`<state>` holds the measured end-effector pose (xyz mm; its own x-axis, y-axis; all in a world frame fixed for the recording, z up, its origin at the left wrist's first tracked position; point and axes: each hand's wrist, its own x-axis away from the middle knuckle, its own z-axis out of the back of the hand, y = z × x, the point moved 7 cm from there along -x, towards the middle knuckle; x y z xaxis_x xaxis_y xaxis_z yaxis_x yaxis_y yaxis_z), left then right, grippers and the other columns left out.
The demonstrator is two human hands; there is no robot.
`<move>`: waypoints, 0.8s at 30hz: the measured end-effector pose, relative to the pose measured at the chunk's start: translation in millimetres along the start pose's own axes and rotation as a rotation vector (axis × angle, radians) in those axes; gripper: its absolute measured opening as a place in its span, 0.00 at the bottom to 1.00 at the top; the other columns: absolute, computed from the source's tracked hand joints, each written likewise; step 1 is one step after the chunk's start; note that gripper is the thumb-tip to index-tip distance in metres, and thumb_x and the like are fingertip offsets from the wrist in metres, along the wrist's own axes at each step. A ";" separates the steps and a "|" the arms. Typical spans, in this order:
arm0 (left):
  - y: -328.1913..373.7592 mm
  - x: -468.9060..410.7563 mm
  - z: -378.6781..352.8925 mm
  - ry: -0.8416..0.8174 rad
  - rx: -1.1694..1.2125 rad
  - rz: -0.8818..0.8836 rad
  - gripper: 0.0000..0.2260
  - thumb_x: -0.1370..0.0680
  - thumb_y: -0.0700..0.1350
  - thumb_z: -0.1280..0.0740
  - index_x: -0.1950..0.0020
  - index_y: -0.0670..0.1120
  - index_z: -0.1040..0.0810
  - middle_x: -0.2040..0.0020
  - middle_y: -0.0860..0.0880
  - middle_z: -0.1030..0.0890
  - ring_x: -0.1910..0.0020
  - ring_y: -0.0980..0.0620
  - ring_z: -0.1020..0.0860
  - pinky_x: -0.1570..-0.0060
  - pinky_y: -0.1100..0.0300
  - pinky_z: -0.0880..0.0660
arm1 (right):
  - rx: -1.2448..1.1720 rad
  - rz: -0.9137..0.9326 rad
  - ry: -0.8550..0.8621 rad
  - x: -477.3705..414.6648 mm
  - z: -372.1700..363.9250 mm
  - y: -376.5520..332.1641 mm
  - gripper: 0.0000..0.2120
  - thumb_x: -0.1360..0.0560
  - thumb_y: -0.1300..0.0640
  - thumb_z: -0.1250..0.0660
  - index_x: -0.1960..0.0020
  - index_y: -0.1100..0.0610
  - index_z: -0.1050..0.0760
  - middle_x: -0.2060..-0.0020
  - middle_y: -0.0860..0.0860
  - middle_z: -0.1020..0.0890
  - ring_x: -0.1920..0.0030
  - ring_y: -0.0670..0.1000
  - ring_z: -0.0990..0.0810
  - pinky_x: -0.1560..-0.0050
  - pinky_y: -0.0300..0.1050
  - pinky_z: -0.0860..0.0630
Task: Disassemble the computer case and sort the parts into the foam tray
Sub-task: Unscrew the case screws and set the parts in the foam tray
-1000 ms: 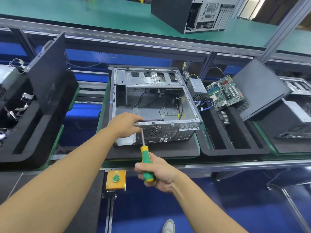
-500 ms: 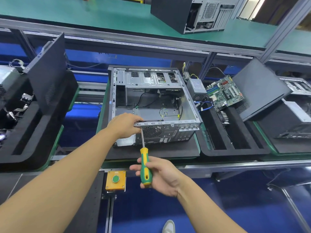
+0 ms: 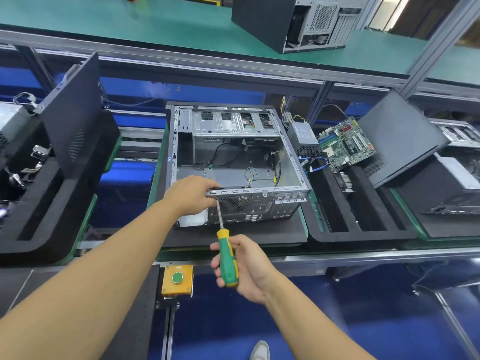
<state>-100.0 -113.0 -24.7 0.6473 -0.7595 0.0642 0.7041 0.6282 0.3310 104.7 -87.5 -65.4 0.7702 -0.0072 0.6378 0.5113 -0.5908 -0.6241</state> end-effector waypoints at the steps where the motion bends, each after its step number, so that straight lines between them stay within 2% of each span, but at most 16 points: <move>1: -0.1 0.1 0.2 0.004 -0.001 0.001 0.16 0.25 0.55 0.31 0.37 0.60 0.22 0.48 0.53 0.17 0.49 0.47 0.21 0.55 0.55 0.27 | -0.005 -0.002 -0.018 1.0 0.3 1.1 0.17 0.18 0.53 0.44 0.40 0.64 0.25 0.63 0.58 0.21 0.67 0.53 0.25 0.68 0.45 0.28; 3: 0.2 0.5 0.3 0.007 -0.002 -0.002 0.15 0.25 0.55 0.31 0.38 0.60 0.21 0.49 0.54 0.17 0.48 0.46 0.21 0.56 0.55 0.28 | -0.004 0.030 -0.010 2.5 2.6 4.4 0.17 0.18 0.56 0.44 0.37 0.64 0.24 0.60 0.58 0.19 0.65 0.53 0.24 0.65 0.46 0.26; 6: 0.3 0.9 0.8 0.014 0.007 -0.005 0.15 0.25 0.56 0.31 0.38 0.61 0.22 0.49 0.55 0.17 0.48 0.47 0.21 0.57 0.56 0.31 | 0.023 0.136 0.051 2.0 7.0 3.9 0.13 0.24 0.59 0.33 0.40 0.61 0.23 0.59 0.56 0.20 0.63 0.52 0.22 0.64 0.47 0.23; 8: -0.1 0.4 0.1 0.010 0.004 -0.001 0.16 0.25 0.57 0.31 0.38 0.61 0.22 0.48 0.55 0.17 0.48 0.48 0.21 0.57 0.56 0.30 | 0.031 0.156 0.123 -0.2 13.4 4.7 0.14 0.26 0.62 0.29 0.41 0.57 0.25 0.56 0.55 0.23 0.62 0.52 0.21 0.63 0.50 0.20; 9: 0.0 0.0 -0.1 0.008 -0.001 0.001 0.16 0.25 0.57 0.31 0.37 0.61 0.22 0.48 0.55 0.17 0.48 0.48 0.21 0.56 0.56 0.30 | 0.054 0.149 0.157 -1.1 16.5 4.8 0.16 0.25 0.63 0.28 0.40 0.54 0.27 0.55 0.54 0.24 0.63 0.51 0.21 0.63 0.51 0.19; 11: 0.3 -0.5 -0.7 0.002 -0.004 0.005 0.16 0.25 0.58 0.31 0.37 0.61 0.23 0.48 0.55 0.17 0.49 0.49 0.21 0.56 0.56 0.29 | 0.097 0.108 0.174 -2.2 17.6 5.9 0.17 0.24 0.61 0.28 0.40 0.51 0.28 0.54 0.54 0.26 0.65 0.49 0.23 0.67 0.47 0.21; 13: 0.0 -0.2 -0.9 0.001 0.001 0.005 0.16 0.25 0.58 0.32 0.37 0.62 0.23 0.50 0.56 0.18 0.51 0.49 0.21 0.57 0.56 0.30 | 0.055 0.048 0.120 -2.7 12.3 6.8 0.13 0.24 0.55 0.28 0.41 0.53 0.26 0.56 0.54 0.26 0.66 0.50 0.25 0.70 0.43 0.27; 15: 0.0 0.5 -0.4 0.005 0.002 0.001 0.15 0.25 0.58 0.32 0.38 0.63 0.23 0.53 0.57 0.19 0.51 0.49 0.21 0.58 0.56 0.31 | -0.010 -0.025 0.033 -2.5 4.1 8.5 0.14 0.20 0.49 0.35 0.41 0.57 0.23 0.56 0.55 0.23 0.63 0.52 0.25 0.66 0.45 0.27; 16: 0.2 0.6 -0.3 0.009 -0.003 -0.003 0.15 0.24 0.57 0.33 0.38 0.63 0.23 0.53 0.57 0.19 0.51 0.48 0.21 0.59 0.56 0.32 | -0.019 -0.046 0.002 -2.1 2.0 9.3 0.16 0.19 0.49 0.39 0.40 0.59 0.23 0.55 0.56 0.20 0.61 0.52 0.25 0.63 0.47 0.26; 19: 1.0 1.4 0.4 0.011 -0.008 -0.007 0.14 0.24 0.57 0.33 0.39 0.64 0.23 0.54 0.57 0.19 0.52 0.49 0.22 0.59 0.56 0.32 | 0.003 -0.013 0.004 -2.4 3.1 8.8 0.14 0.17 0.57 0.44 0.37 0.62 0.25 0.51 0.58 0.17 0.60 0.52 0.22 0.60 0.48 0.24; 22: 2.6 1.7 0.4 0.001 -0.002 -0.035 0.13 0.24 0.55 0.34 0.39 0.62 0.23 0.53 0.57 0.19 0.54 0.51 0.23 0.60 0.57 0.32 | 0.107 0.087 0.028 -3.1 5.2 2.9 0.07 0.18 0.62 0.38 0.40 0.61 0.29 0.56 0.56 0.17 0.60 0.54 0.19 0.61 0.49 0.24; 24: 3.4 2.2 0.4 -0.007 0.005 -0.051 0.12 0.24 0.55 0.34 0.40 0.61 0.23 0.54 0.58 0.21 0.53 0.51 0.23 0.62 0.57 0.33 | 0.084 0.100 0.045 -5.4 4.1 0.1 0.08 0.20 0.66 0.35 0.44 0.60 0.31 0.57 0.58 0.21 0.62 0.56 0.19 0.65 0.48 0.24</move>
<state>-96.4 -112.6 -23.0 0.6083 -0.7919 0.0539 0.7348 0.5875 0.3390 102.2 -84.3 -70.7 0.8019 -0.0999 0.5891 0.4645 -0.5160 -0.7197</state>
